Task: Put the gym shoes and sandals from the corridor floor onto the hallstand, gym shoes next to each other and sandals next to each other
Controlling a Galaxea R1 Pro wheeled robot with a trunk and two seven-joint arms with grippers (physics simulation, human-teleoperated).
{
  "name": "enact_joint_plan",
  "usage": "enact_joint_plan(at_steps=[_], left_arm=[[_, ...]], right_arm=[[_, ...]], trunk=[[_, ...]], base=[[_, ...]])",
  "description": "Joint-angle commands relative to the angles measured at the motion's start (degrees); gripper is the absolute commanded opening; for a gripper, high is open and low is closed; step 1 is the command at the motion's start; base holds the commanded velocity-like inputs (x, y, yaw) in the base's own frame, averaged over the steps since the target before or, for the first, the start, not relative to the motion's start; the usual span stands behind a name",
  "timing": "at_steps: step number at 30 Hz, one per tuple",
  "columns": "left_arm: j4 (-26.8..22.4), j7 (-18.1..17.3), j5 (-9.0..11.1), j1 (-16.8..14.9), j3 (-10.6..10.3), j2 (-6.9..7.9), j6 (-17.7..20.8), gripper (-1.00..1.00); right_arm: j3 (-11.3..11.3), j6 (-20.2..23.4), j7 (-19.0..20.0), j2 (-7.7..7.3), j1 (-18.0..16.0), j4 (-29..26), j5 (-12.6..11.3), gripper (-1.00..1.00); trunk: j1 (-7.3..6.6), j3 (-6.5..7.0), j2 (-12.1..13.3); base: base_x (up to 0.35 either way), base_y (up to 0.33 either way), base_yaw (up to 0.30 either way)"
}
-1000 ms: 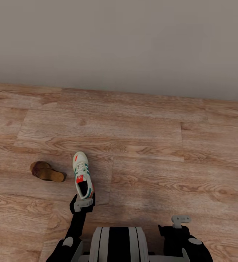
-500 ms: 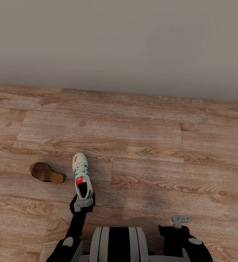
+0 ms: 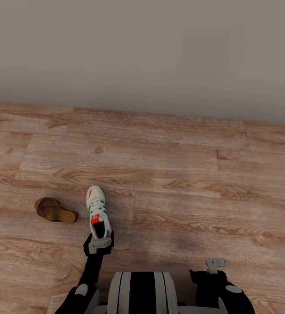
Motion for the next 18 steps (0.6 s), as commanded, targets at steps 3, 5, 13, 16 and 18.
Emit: enact_joint_plan(at_steps=[3,5,13,16,18], left_arm=[[0.0,0.2,0.0,0.0,0.0,-0.01,-0.2,1.00],[0.0,0.2,0.0,0.0,0.0,-0.01,-0.2,1.00],[0.0,0.3,0.1,0.0,0.0,-0.01,-0.1,-1.00],[0.0,0.3,0.1,0.0,0.0,-0.01,-0.1,-1.00],[0.0,0.3,0.1,0.0,0.0,-0.01,-0.1,-1.00]], right_arm=[[0.0,0.3,0.0,-0.01,0.0,-0.1,0.1,1.00],[0.0,0.3,0.0,-0.01,0.0,-0.1,0.1,1.00],[0.0,0.3,0.0,-0.01,0.0,-0.1,0.1,1.00],[0.0,0.3,0.0,-0.01,0.0,-0.1,0.1,1.00],[0.0,0.3,0.0,-0.01,0.0,-0.1,0.1,1.00]], trunk=[[0.00,-0.03,0.0],[0.00,-0.03,0.0],[0.00,-0.03,0.0],[0.00,-0.03,0.0],[0.00,-0.03,0.0]], base=[[0.040,0.000,0.000],[0.021,0.000,0.000],[0.004,0.000,0.000],[0.000,0.000,0.000],[0.000,0.000,0.000]])
